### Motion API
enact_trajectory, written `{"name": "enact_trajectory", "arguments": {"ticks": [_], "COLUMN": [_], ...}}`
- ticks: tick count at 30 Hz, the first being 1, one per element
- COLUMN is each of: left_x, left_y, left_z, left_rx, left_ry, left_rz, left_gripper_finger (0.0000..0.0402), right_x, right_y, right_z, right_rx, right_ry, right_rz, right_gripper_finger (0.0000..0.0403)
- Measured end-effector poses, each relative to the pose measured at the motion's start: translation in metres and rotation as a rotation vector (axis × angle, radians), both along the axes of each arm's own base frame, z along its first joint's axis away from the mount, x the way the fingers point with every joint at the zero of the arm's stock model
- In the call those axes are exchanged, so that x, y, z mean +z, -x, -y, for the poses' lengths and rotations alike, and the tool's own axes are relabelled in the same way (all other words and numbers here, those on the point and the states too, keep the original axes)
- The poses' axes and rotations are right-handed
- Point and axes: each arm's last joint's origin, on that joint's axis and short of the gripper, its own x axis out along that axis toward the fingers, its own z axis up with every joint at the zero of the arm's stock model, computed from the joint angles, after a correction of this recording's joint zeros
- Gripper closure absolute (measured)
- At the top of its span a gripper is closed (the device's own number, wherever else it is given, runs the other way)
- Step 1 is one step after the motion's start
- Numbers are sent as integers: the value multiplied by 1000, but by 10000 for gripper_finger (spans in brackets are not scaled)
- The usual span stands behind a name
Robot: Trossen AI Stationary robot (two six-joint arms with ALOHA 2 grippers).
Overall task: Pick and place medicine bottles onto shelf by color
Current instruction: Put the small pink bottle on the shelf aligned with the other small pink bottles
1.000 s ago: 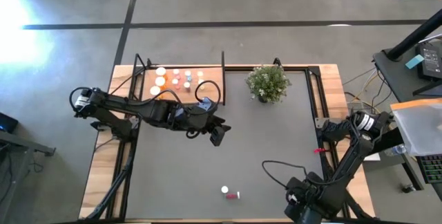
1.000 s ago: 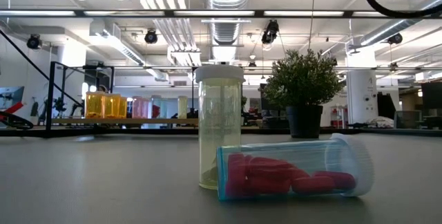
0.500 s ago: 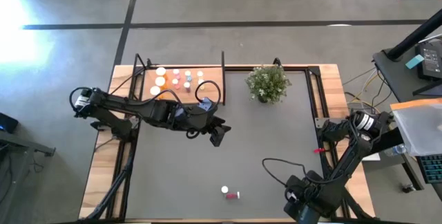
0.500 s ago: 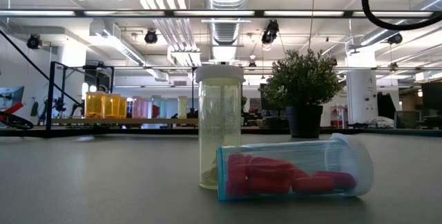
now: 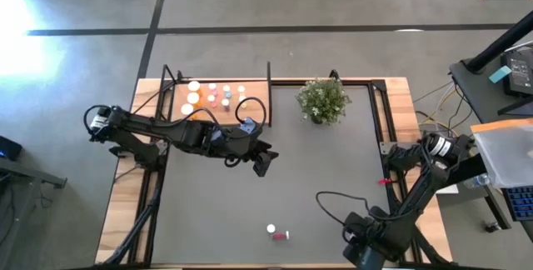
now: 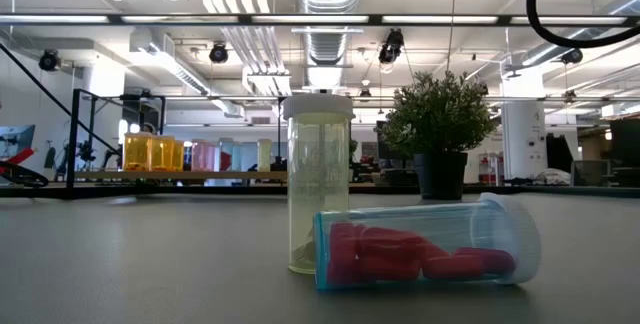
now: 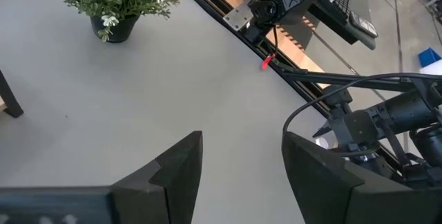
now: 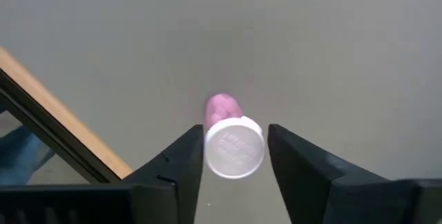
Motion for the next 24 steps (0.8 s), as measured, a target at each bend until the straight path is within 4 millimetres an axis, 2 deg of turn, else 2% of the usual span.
{"name": "enact_trajectory", "arguments": {"ticks": [7,17,24], "left_x": [0,1,6], "left_y": [0,0,4], "left_z": [0,0,0], "left_rx": [0,0,-16], "left_ry": [0,0,4], "left_rz": [0,1,14], "left_gripper_finger": [219,219,219], "right_x": [2,13,19], "right_y": [0,-4,-15], "right_z": [1,2,22], "right_rx": [1,43,123], "right_ry": [-8,-27,46], "right_rz": [4,23,18], "right_gripper_finger": [291,281,287]}}
